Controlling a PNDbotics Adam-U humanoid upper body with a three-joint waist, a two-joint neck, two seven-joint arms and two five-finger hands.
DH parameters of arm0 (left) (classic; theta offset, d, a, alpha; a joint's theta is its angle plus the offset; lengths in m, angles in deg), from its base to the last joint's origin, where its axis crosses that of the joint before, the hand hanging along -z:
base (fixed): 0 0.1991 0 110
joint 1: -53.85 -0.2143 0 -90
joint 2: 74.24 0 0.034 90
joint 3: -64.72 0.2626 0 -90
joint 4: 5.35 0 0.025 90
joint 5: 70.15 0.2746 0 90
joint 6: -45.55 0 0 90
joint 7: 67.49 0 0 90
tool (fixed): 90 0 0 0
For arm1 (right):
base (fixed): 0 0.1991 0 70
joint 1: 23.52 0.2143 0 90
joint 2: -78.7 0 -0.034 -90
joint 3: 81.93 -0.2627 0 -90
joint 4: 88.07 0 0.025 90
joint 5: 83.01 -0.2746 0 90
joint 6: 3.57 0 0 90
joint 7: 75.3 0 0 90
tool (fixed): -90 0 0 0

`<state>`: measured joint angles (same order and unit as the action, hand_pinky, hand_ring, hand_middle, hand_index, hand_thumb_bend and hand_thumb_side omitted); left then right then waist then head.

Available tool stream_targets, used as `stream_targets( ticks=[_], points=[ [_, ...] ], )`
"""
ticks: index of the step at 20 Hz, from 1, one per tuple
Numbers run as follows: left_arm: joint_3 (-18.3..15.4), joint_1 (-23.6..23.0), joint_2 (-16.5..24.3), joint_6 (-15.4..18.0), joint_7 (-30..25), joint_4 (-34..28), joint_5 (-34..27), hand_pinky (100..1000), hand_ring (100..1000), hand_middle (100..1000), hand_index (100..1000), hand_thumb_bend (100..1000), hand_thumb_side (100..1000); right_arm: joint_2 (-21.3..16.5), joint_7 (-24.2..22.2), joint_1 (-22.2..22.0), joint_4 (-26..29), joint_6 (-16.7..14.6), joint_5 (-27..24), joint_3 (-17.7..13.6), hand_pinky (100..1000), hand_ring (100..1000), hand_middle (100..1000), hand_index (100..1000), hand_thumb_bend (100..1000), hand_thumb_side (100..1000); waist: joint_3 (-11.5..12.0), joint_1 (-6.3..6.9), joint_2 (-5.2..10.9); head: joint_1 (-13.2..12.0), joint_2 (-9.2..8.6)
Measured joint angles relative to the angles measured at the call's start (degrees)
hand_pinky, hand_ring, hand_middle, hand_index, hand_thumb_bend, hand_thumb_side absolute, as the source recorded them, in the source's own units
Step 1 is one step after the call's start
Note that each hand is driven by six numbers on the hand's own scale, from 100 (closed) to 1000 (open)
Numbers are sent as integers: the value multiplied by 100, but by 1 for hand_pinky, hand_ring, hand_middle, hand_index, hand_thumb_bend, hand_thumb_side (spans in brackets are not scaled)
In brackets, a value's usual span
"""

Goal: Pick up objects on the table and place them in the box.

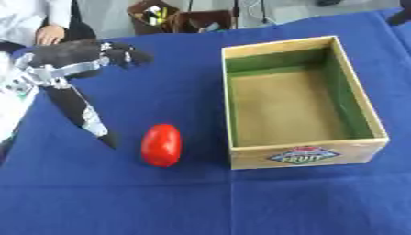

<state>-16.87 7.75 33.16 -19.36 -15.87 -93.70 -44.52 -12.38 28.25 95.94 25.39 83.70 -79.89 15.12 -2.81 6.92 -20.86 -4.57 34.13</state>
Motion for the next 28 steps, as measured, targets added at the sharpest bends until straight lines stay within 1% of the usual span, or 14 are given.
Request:
stream_targets(
  ticks=[1,2,4,10,14,21,25,28],
  points=[
    [13,7,-33,-18,-18,22,14,727,811,807,1000,1000,627,0,1,-1,0,0,0,0,990,936,541,694,100,787,-1,0,0,-7,-1],
    [16,11,-68,-39,-39,44,28,706,784,779,1000,1000,634,1,4,-1,0,0,0,0,990,936,541,693,100,786,-1,-1,0,-11,-2],
    [18,22,-143,-92,-92,106,80,694,774,770,996,1000,636,1,18,-4,0,2,0,-1,991,936,541,693,100,785,-1,-2,0,-14,-2],
    [53,22,-479,-365,-365,408,337,697,773,774,1000,1000,605,4,44,-22,0,8,-1,-2,993,936,539,692,100,782,11,-2,5,-14,-2],
    [104,-5,-616,-468,-468,521,509,692,766,764,989,1000,597,15,63,-23,0,22,-4,-4,993,935,538,691,100,782,12,-2,11,-14,-1],
    [154,-61,-844,-471,-471,753,931,695,765,759,973,998,586,17,89,-24,0,37,-16,-19,995,934,536,690,100,779,15,-5,21,-14,-1],
    [207,-105,-980,-389,-389,889,1265,686,763,759,958,995,593,19,96,-25,0,44,-16,-33,996,934,534,689,100,774,15,-6,21,-14,-1],
    [255,-109,-1031,-311,-311,954,1449,677,748,736,949,1000,596,22,109,-33,0,59,-16,-34,996,933,533,688,100,771,21,-6,21,-14,-1]
  ],
)
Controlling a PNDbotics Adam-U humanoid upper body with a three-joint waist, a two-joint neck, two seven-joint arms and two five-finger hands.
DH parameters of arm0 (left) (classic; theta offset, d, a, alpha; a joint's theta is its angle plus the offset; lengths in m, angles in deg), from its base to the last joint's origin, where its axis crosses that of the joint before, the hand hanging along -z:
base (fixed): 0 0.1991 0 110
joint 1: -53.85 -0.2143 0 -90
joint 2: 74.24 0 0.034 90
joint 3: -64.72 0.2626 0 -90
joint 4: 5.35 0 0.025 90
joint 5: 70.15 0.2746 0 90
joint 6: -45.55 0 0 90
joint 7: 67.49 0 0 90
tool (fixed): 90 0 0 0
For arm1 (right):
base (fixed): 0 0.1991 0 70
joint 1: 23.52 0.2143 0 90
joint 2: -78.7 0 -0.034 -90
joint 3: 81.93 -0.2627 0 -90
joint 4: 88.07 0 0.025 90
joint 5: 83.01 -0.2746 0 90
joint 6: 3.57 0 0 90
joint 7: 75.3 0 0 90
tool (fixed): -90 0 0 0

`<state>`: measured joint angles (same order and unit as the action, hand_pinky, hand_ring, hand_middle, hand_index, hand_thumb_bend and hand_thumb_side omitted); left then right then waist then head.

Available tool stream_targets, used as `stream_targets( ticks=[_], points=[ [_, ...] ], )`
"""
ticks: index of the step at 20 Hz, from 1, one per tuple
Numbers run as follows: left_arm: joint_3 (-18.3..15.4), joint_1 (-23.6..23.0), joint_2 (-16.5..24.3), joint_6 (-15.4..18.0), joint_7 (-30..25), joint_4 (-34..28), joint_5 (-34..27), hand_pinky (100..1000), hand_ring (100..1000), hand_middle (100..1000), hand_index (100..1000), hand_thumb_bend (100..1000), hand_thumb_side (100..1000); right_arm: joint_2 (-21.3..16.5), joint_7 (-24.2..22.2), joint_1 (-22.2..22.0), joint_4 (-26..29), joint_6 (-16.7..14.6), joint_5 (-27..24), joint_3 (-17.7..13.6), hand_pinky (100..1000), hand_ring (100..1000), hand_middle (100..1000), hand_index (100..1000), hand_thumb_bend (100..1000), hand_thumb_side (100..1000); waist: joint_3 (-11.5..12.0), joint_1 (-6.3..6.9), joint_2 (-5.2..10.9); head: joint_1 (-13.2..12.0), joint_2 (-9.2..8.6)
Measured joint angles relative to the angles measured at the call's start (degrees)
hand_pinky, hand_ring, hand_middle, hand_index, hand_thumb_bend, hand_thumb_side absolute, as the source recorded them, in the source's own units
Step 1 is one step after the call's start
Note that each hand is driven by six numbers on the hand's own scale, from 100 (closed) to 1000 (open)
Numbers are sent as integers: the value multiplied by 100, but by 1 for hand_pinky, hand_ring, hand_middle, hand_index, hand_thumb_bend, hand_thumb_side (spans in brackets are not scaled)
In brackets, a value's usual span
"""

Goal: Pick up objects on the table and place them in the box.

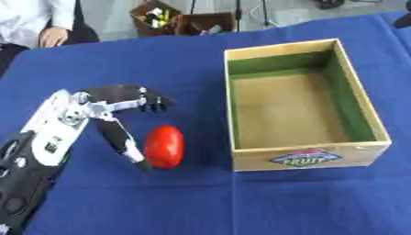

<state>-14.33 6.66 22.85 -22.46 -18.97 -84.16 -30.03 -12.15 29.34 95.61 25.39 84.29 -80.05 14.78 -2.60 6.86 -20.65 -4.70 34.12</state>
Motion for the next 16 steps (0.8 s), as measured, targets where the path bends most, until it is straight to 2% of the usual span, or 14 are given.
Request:
stream_targets(
  ticks=[7,9,16],
  points=[
    [50,-55,-94,77,77,125,178,674,727,658,927,986,629,1,19,-48,0,23,0,-1,999,932,530,685,100,755,54,8,18,6,1],
    [61,-60,-99,91,91,128,186,660,712,630,916,952,656,1,28,-80,0,33,0,-2,999,932,530,684,100,754,57,10,19,8,1],
    [66,-92,-190,134,226,165,374,589,630,544,846,918,730,2,42,-91,0,46,0,-5,1000,932,527,682,100,739,65,14,36,21,2]
  ],
)
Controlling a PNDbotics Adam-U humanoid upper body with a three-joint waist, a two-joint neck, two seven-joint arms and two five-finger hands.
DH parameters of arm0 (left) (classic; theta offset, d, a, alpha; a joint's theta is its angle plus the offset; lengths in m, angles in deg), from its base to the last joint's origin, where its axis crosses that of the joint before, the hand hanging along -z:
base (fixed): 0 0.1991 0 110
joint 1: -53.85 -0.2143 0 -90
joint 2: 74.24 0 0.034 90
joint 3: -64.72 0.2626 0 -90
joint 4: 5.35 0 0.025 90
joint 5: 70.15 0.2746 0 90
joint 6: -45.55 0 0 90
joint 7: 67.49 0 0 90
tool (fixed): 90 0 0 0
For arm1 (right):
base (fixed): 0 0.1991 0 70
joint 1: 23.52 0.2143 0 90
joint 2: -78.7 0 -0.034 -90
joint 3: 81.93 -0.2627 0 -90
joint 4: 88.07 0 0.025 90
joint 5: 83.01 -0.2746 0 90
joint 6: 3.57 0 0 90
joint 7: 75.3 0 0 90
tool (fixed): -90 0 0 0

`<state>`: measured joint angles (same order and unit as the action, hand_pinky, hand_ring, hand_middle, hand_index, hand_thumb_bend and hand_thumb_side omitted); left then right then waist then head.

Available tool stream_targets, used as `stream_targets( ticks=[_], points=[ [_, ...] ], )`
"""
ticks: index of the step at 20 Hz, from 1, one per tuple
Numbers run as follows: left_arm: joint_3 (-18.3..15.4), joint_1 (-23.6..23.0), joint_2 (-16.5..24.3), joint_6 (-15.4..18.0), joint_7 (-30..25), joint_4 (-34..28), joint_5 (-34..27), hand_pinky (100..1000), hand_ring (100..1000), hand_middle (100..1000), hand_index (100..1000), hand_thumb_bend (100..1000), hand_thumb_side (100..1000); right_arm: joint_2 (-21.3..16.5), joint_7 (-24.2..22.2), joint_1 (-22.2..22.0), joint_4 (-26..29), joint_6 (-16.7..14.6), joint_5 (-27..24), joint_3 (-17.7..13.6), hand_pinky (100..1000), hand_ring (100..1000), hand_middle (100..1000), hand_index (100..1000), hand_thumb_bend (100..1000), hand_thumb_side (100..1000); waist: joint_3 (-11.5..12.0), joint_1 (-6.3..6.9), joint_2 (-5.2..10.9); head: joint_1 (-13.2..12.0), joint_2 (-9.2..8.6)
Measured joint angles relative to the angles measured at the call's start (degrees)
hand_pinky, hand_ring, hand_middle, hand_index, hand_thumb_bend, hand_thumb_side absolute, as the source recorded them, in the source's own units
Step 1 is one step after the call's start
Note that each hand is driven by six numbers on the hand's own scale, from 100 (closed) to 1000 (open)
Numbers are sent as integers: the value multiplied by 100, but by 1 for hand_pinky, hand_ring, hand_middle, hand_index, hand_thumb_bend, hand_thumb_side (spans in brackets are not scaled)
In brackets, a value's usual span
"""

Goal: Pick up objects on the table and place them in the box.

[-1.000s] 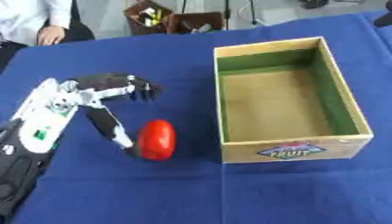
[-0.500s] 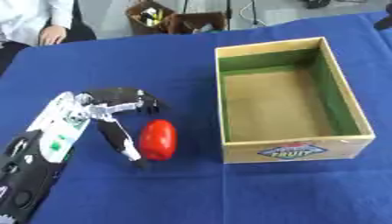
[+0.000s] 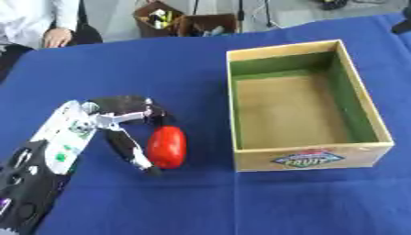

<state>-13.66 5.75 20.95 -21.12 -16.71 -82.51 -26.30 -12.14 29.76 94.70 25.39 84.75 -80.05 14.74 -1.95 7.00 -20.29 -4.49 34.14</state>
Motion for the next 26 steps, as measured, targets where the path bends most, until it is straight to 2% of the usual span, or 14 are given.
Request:
stream_targets(
  ticks=[7,15,17,22,26],
  points=[
    [0,0,-57,5,187,65,141,573,609,527,828,908,756,1,35,-16,0,36,0,-26,1000,932,525,679,100,729,0,11,2,9,0],
    [10,14,-109,-1,322,124,314,505,551,475,778,791,751,1,91,-28,0,46,0,-33,1000,931,523,676,100,722,-13,17,2,9,0],
    [15,16,-111,3,370,136,358,478,532,460,760,743,752,1,103,-28,0,51,0,-34,1000,930,523,675,100,722,-13,17,1,9,0],
    [49,15,-124,-15,538,181,448,402,487,402,685,541,804,2,146,-26,0,48,0,-36,1000,929,522,670,100,720,-16,12,1,9,0],
    [49,-4,-134,-88,772,191,455,358,461,366,643,435,834,2,165,-26,0,64,0,-36,1000,929,521,669,100,720,-10,-1,-2,10,0]
  ],
)
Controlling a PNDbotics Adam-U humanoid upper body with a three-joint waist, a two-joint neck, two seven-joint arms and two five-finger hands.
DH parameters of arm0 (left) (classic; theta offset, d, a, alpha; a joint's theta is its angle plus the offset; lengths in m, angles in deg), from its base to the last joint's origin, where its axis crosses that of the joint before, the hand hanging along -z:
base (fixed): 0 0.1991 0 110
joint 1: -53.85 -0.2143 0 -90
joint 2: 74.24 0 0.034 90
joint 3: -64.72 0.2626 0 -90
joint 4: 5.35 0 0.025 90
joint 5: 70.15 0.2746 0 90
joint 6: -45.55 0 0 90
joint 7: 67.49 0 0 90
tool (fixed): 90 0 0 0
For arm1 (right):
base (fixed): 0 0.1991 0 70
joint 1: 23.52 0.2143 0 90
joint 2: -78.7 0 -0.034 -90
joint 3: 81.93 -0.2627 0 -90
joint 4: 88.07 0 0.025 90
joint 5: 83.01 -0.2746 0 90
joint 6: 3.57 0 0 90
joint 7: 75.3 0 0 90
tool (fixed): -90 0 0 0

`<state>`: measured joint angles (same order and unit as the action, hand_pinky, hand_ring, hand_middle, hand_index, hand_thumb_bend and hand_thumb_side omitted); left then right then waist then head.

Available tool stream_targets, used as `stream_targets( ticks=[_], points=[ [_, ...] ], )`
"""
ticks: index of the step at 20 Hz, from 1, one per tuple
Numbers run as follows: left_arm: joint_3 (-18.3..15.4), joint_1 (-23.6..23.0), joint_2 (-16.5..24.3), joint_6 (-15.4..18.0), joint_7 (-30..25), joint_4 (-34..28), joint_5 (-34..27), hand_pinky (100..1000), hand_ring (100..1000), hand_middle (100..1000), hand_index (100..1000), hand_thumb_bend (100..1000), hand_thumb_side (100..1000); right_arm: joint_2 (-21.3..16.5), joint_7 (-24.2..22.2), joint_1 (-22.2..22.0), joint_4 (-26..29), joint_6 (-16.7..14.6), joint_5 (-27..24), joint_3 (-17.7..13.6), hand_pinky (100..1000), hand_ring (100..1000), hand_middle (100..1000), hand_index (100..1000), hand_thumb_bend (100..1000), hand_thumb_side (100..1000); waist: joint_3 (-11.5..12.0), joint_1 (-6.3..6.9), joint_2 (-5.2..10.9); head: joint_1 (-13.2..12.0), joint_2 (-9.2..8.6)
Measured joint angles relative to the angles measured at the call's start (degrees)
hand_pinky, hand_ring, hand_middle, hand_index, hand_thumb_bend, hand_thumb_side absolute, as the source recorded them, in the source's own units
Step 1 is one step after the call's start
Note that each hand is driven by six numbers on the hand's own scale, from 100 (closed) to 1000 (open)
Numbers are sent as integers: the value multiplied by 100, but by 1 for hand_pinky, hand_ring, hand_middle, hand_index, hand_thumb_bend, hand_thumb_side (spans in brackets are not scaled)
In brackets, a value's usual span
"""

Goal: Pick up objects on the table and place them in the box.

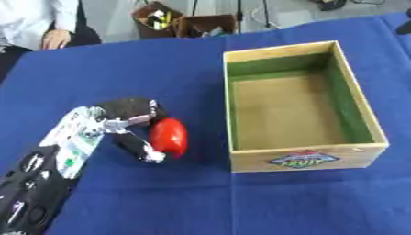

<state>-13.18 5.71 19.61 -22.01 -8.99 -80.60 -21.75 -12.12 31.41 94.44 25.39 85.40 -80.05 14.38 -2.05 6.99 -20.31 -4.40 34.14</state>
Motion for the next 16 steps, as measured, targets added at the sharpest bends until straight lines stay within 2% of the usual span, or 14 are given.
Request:
stream_targets(
  ticks=[10,16],
  points=[
    [-58,-1,70,-113,559,-213,-41,331,447,357,616,313,913,5,-4,-3,0,5,0,0,1000,930,520,666,100,719,30,-6,-2,29,-3],
    [-140,6,204,-107,870,-441,6,318,441,369,618,288,944,41,-4,-4,0,6,-1,1,999,928,521,665,100,721,32,-8,-2,40,-14]
  ],
)
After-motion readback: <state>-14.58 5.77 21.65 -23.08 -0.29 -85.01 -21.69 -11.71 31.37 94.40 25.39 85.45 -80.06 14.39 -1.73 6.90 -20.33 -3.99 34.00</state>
